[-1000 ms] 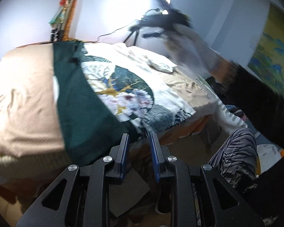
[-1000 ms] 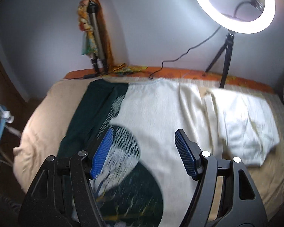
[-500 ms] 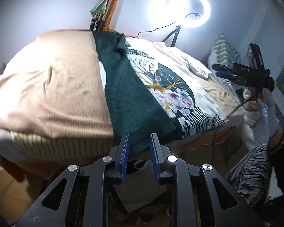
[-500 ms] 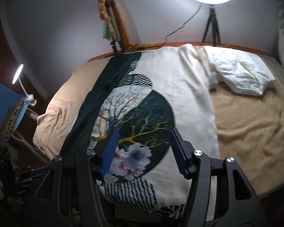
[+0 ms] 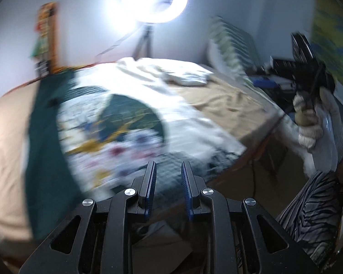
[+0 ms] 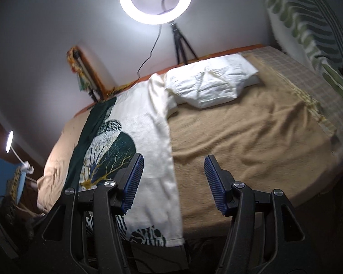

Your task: Fold small clothes

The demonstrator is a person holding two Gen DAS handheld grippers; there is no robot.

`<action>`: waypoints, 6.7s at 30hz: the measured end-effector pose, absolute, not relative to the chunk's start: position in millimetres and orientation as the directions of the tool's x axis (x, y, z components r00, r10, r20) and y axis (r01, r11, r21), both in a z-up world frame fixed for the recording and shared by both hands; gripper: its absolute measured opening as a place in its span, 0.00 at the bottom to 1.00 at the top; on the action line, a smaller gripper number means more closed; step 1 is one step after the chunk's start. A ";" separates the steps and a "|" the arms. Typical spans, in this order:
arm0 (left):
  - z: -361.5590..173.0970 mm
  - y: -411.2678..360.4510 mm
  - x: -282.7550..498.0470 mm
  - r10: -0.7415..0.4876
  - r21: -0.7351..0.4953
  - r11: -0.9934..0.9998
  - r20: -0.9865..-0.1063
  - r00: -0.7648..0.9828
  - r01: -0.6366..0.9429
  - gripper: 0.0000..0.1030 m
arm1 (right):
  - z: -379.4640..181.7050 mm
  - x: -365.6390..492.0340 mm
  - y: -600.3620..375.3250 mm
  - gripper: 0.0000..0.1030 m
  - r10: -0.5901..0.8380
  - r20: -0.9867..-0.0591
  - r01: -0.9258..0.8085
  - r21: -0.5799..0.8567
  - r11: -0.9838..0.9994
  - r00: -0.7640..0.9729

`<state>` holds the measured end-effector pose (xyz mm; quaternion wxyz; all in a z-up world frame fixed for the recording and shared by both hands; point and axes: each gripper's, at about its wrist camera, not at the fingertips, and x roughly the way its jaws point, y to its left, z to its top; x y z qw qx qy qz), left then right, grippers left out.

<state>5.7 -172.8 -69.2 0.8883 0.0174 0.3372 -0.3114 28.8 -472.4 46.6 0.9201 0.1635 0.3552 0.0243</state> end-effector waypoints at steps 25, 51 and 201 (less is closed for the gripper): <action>-110.1 -331.1 15.6 -0.566 -0.033 0.656 -0.683 0.462 0.754 0.07 | 57.5 16.6 -533.2 0.57 0.214 -0.592 0.106 0.458 0.882 0.777; -75.1 -255.1 42.0 -0.684 -0.339 0.704 -0.560 0.468 0.624 0.02 | -62.6 299.3 -472.0 0.57 0.438 -0.740 0.078 0.547 0.834 0.510; -43.0 -18.8 49.1 -0.447 -0.362 0.890 -0.567 0.692 0.279 0.01 | -46.7 51.3 -365.4 0.05 0.160 -0.870 -0.174 0.087 0.981 0.466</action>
